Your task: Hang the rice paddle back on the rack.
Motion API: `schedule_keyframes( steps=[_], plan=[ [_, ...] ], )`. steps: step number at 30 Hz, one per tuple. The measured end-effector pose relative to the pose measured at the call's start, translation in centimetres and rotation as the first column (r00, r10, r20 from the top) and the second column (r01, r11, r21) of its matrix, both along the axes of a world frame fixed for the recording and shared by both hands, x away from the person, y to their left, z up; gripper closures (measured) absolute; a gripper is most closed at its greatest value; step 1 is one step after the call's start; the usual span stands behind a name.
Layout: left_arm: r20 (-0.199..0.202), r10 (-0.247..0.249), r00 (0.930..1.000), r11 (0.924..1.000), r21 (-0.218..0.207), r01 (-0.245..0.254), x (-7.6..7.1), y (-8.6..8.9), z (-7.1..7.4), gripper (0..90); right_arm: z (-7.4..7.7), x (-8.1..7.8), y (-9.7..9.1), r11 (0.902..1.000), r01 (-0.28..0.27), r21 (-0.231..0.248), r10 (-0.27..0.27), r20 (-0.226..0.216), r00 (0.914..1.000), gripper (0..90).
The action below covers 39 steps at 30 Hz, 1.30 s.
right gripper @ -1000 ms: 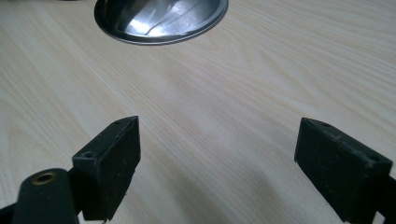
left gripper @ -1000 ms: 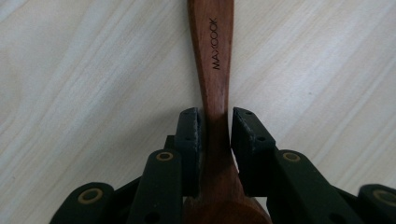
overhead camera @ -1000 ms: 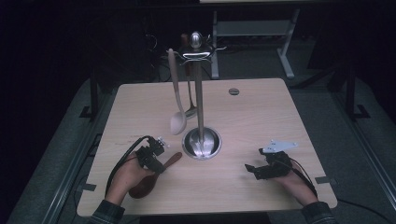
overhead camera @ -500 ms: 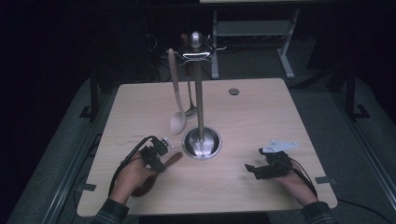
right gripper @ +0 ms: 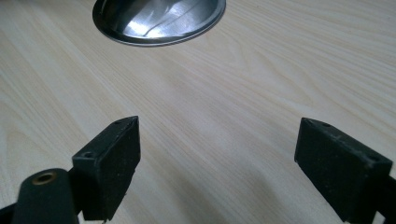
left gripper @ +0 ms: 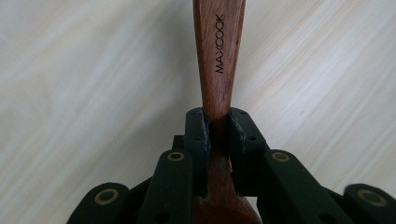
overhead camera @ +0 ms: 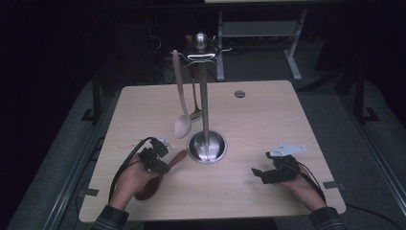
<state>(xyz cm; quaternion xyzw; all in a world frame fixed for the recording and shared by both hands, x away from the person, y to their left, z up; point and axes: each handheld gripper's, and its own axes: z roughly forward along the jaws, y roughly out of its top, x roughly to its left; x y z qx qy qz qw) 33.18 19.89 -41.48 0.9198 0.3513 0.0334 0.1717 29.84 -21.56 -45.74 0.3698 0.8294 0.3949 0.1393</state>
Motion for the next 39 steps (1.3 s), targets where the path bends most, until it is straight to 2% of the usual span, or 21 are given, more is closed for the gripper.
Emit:
schedule_keyframes(
  steps=[2, 4, 7, 8, 12, 15, 17, 18, 20, 23, 24, 25, 26, 27, 28, 31, 33, 34, 35, 36, 39],
  plan=[
    [0.029, -0.01, 0.9995, 0.9982, -0.059, 0.011, -0.2, 0.5, 0.5, 78.6, 0.0, 0.0, 0.0, 1.0, 0.002, 0.001, -0.002, -0.002, 1.0, 13.9],
    [0.056, -0.016, 0.9983, 0.9918, -0.126, 0.023, -0.5, 1.0, 1.0, 78.6, 0.0, 0.0, -0.1, 1.0, 0.006, 0.0, -0.006, -0.004, 1.0, 13.9],
    [0.094, -0.022, 0.9953, 0.9785, -0.202, 0.041, -0.9, 1.7, 1.6, 78.6, 0.1, 0.0, -0.1, 0.9999, 0.011, 0.003, -0.011, -0.001, 0.9999, 13.8],
    [0.113, -0.014, 0.9935, 0.9713, -0.234, 0.041, -1.2, 1.9, 1.7, 78.6, 0.1, 0.0, 0.0, 0.9999, 0.011, 0.006, -0.011, 0.001, 0.9999, 13.6],
    [0.162, -0.013, 0.9868, 0.9541, -0.293, 0.061, -1.9, 2.8, 2.3, 78.6, 0.0, 0.0, 0.1, 1.0, 0.006, 0.006, -0.006, -0.006, 1.0, 13.5],
    [0.194, 0.005, 0.9811, 0.9343, -0.351, 0.065, -2.5, 3.2, 2.6, 78.6, 0.3, 0.0, 0.1, 0.9999, 0.007, 0.015, -0.006, -0.017, 0.9998, 13.1],
    [0.218, -0.001, 0.976, 0.9249, -0.371, 0.083, -2.7, 3.3, 2.9, 78.6, 0.6, 0.0, 0.1, 0.9999, 0.004, 0.014, -0.004, -0.018, 0.9998, 12.8],
    [0.218, -0.001, 0.976, 0.9249, -0.371, 0.083, -2.7, 3.3, 2.9, 78.6, 0.6, 0.0, 0.1, 0.9999, 0.004, 0.014, -0.004, -0.018, 0.9998, 12.8],
    [0.228, 0.003, 0.9736, 0.9112, -0.402, 0.092, -3.0, 3.1, 3.1, 78.6, 1.1, -0.1, 0.1, 0.9994, 0.01, 0.033, -0.009, -0.03, 0.9995, 12.8],
    [0.257, -0.003, 0.9665, 0.8964, -0.428, 0.117, -3.4, 2.7, 3.5, 78.6, 1.8, -0.2, 0.3, 0.9967, 0.009, 0.08, -0.005, -0.043, 0.9991, 13.1],
    [0.275, 0.007, 0.9614, 0.8867, -0.446, 0.121, -3.7, 2.4, 3.7, 78.6, 1.9, -0.3, 0.4, 0.9964, 0.009, 0.084, -0.005, -0.048, 0.9988, 13.3],
    [0.279, 0.011, 0.9602, 0.8793, -0.46, 0.123, -3.7, 2.2, 3.8, 78.6, 2.0, -0.3, 0.4, 0.9959, 0.008, 0.091, -0.004, -0.048, 0.9989, 13.9],
    [0.279, 0.011, 0.9602, 0.8793, -0.46, 0.123, -3.7, 2.2, 3.8, 78.6, 2.1, -0.3, 0.5, 0.9953, 0.005, 0.097, 0.0, -0.052, 0.9987, 15.8],
    [0.284, 0.019, 0.9586, 0.8752, -0.468, 0.122, -3.8, 1.9, 3.9, 78.6, 2.1, -0.3, 0.5, 0.9953, 0.005, 0.097, 0.0, -0.052, 0.9987, 15.8],
    [0.301, 0.03, 0.953, 0.8714, -0.475, 0.123, -4.0, 1.3, 4.1, 78.6, 2.4, -0.3, 0.8, 0.9949, 0.007, 0.1, -0.002, -0.054, 0.9985, 21.1],
    [0.316, 0.034, 0.9481, 0.8711, -0.474, 0.127, -4.1, 0.7, 4.2, 78.6, 2.7, -0.3, 1.1, 0.9937, 0.009, 0.112, -0.003, -0.052, 0.9986, 24.3],
    [0.334, 0.045, 0.9413, 0.8692, -0.478, 0.128, -4.1, -0.3, 4.4, 78.6, 3.6, -0.2, 1.6, 0.9892, 0.013, 0.146, -0.004, -0.058, 0.9983, 31.8],
    [0.344, 0.051, 0.9376, 0.864, -0.486, 0.131, -4.1, -0.6, 4.4, 78.6, 3.9, -0.1, 1.8, 0.9869, 0.01, 0.161, -0.002, -0.049, 0.9988, 34.5],
    [0.344, 0.051, 0.9376, 0.864, -0.486, 0.131, -4.1, -0.6, 4.4, 78.6, 4.2, 0.0, 2.0, 0.984, 0.01, 0.178, 0.0, -0.053, 0.9986, 37.8],
    [0.341, 0.064, 0.9378, 0.8506, -0.51, 0.128, -4.0, -1.1, 4.5, 78.6, 4.5, 0.1, 2.2, 0.9831, 0.002, 0.183, 0.006, -0.047, 0.9989, 40.2],
    [0.351, 0.076, 0.9334, 0.8534, -0.507, 0.121, -3.8, -1.6, 4.5, 78.6, 5.0, 0.2, 2.6, 0.9802, -0.009, 0.198, 0.017, -0.034, 0.9993, 45.1]
  ],
)
